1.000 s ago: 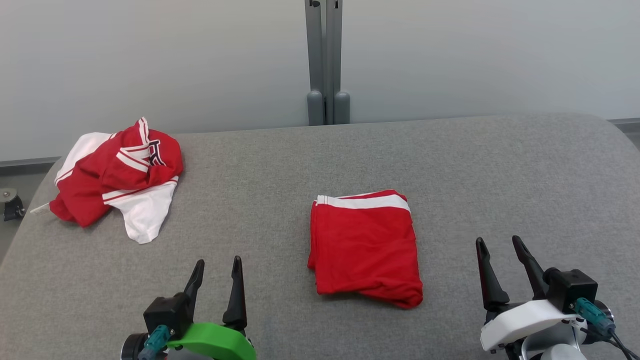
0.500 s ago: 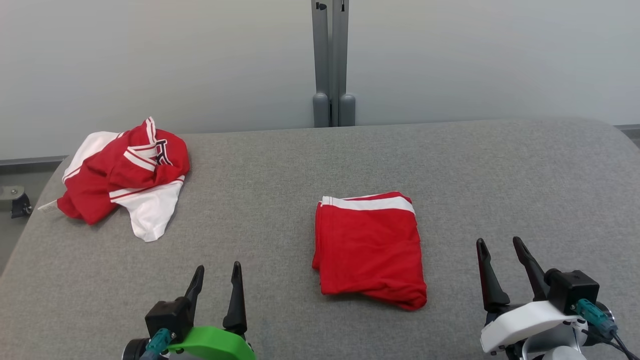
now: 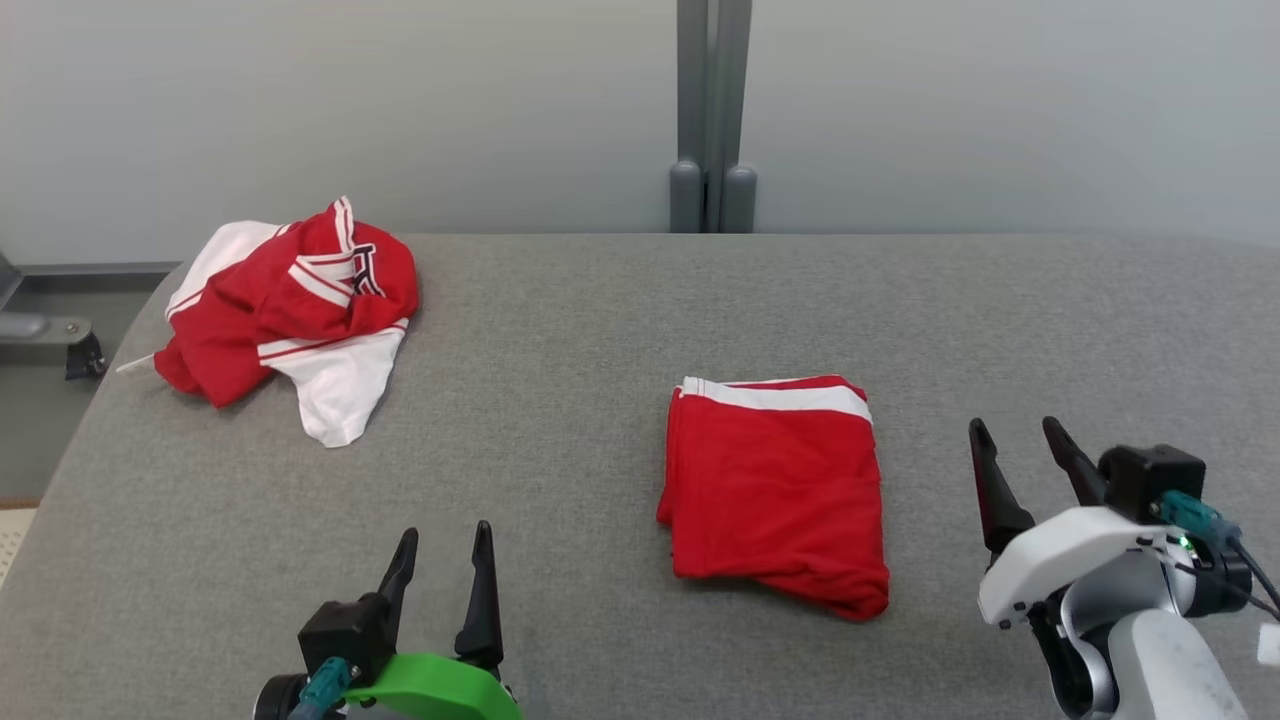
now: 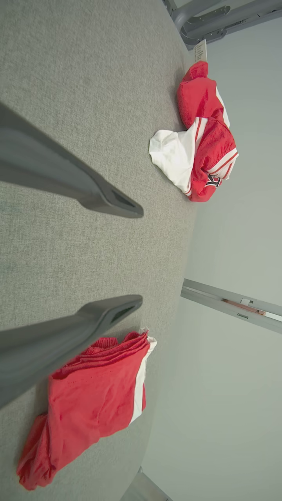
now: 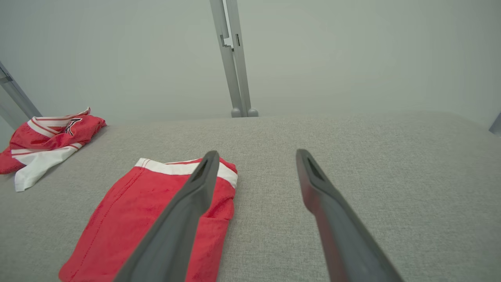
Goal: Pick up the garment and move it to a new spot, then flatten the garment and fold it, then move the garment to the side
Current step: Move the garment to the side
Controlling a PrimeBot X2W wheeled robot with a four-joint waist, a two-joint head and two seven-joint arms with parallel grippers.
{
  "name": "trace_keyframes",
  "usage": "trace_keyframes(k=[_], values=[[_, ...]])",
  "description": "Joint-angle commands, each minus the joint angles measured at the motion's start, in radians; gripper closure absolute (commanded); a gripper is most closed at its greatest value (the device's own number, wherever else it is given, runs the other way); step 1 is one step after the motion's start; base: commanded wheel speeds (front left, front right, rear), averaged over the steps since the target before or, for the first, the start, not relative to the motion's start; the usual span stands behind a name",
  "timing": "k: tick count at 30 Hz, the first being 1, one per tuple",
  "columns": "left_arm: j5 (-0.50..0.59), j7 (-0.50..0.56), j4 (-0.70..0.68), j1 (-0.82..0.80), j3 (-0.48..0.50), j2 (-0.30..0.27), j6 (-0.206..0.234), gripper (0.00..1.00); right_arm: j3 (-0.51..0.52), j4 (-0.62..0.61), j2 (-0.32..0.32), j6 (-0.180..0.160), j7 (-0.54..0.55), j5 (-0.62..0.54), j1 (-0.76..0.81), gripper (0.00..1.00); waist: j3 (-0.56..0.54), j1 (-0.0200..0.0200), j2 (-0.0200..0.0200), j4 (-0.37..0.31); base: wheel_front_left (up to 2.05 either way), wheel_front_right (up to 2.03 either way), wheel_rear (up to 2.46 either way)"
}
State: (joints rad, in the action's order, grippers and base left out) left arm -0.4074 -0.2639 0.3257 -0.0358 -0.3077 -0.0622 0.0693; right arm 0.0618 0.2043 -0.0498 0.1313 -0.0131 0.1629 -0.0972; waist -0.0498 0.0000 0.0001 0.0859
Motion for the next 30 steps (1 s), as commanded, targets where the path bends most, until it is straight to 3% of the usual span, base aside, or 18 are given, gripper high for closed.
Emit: trace_keyframes(k=[1,9,17,23,24,25,26,27,28,30], values=[[0.009,-0.001,-0.003,-0.006,-0.003,0.001,-0.006,0.00,-0.001,0.013,-0.011,-0.001,0.053,0.004,-0.033,0.00,0.031,0.0000,-0.0001,0.044,0.00,0.00,0.00],[0.005,-0.001,-0.007,-0.036,-0.011,0.009,-0.009,0.00,-0.006,0.183,-0.079,-0.001,0.269,0.067,-0.162,0.00,0.092,0.0000,-0.0001,0.164,0.00,0.00,0.00],[0.011,-0.001,-0.010,-0.053,0.002,0.011,-0.009,0.00,0.042,0.426,-0.095,-0.001,0.309,0.104,-0.246,0.00,0.123,0.0000,-0.0001,0.265,0.00,0.00,0.00],[0.012,-0.001,-0.012,-0.053,0.007,0.011,-0.016,0.00,0.040,0.557,-0.098,-0.001,0.314,0.121,-0.277,0.00,0.127,0.0000,-0.0001,0.291,0.00,0.00,0.00],[0.011,-0.001,-0.014,-0.052,0.008,0.012,-0.015,0.00,0.037,0.570,-0.099,-0.001,0.310,0.122,-0.281,0.39,0.127,0.0000,-0.0001,0.291,0.00,0.00,0.00],[0.012,-0.001,-0.016,-0.050,0.011,0.012,-0.013,0.00,0.032,0.583,-0.096,-0.001,0.307,0.127,-0.287,0.64,0.127,0.0000,-0.0001,0.287,0.00,0.00,0.00],[0.013,-0.001,-0.017,-0.049,0.012,0.012,-0.013,0.00,0.028,0.593,-0.096,-0.001,0.304,0.131,-0.291,0.74,0.128,0.0000,-0.0001,0.283,0.00,0.00,0.00],[0.017,-0.001,-0.019,-0.047,0.013,0.012,-0.015,0.00,0.019,0.603,-0.095,-0.001,0.303,0.135,-0.297,0.95,0.130,0.0000,-0.0001,0.275,0.00,0.00,0.00],[0.018,-0.001,-0.021,-0.048,0.012,0.012,-0.015,0.00,0.010,0.609,-0.094,-0.001,0.303,0.140,-0.301,1.00,0.131,0.0000,-0.0001,0.268,0.00,0.00,0.00],[0.018,-0.001,-0.023,-0.051,0.013,0.012,-0.015,0.00,-0.013,0.622,-0.097,-0.001,0.299,0.150,-0.310,1.00,0.133,0.0000,-0.0001,0.247,0.00,0.00,0.00]])
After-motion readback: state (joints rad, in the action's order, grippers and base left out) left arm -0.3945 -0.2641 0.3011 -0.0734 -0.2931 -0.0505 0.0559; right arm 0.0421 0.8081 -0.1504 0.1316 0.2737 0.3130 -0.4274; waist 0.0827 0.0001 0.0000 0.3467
